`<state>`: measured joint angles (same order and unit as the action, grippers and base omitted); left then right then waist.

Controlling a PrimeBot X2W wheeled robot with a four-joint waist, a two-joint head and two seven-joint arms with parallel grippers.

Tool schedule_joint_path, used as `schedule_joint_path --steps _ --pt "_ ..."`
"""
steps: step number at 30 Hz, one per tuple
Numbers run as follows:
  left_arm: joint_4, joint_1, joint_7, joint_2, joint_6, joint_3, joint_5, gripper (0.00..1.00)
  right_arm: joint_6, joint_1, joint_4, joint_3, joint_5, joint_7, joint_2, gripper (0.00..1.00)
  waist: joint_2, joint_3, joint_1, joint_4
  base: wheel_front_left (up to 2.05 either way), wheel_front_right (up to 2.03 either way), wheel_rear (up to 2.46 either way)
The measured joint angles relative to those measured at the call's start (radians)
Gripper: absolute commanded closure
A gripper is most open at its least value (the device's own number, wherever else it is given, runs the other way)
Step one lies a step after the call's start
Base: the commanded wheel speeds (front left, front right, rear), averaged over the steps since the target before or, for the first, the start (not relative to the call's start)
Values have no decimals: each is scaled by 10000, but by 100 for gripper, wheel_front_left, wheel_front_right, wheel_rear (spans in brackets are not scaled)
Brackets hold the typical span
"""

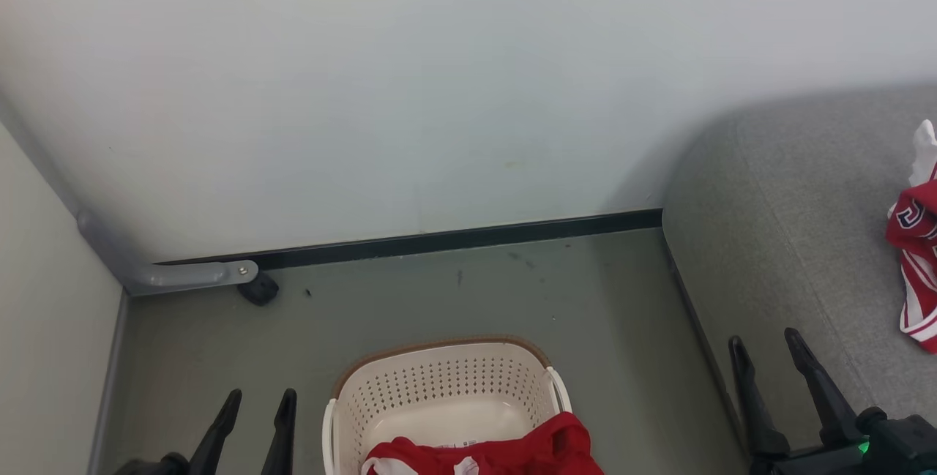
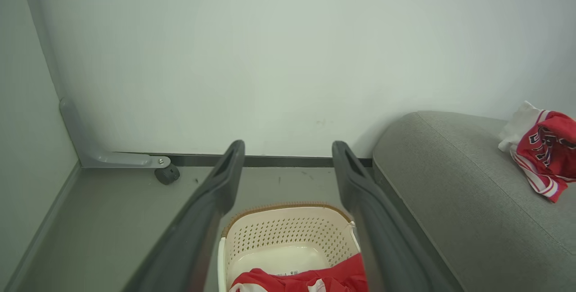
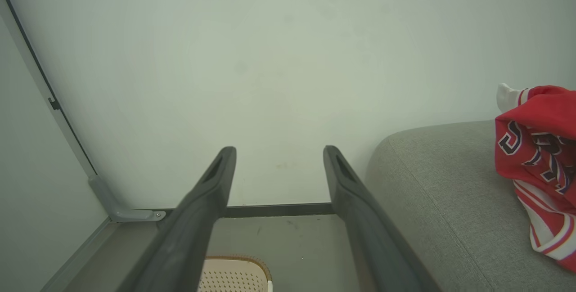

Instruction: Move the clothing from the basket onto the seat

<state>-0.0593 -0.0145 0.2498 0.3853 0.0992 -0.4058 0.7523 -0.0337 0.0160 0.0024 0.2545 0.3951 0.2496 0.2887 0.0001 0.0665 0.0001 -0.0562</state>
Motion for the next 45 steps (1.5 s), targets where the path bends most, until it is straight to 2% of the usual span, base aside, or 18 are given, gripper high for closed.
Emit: schedule_joint_path --steps 6,17,22,36,45 --pt "-13 -332 -15 -31 -213 -320 -138 0 163 93 -56 -6 0 0 -58 0 0 446 0 -152 0 0 0" --pt "-397 -1562 -619 -144 -713 -934 -336 0 176 697 -332 -245 -163 31 -196 0 0 1469 0 -467 0 0 0" --pt "-761 -2102 -911 -359 -917 -1001 -255 0 207 882 -431 -272 -190 42 -372 0 1 1993 0 -578 0 0 0" --pt "-2140 -3552 -1967 -499 -1452 -1530 -236 0 265 1874 -836 -686 -259 71 -560 0 1 3446 0 -904 0 0 0" --pt "-2999 -4134 -2556 -700 -1703 -1906 -244 0 428 2471 -1093 -823 -255 71 -734 0 2 4261 1 -1133 0 0 0"
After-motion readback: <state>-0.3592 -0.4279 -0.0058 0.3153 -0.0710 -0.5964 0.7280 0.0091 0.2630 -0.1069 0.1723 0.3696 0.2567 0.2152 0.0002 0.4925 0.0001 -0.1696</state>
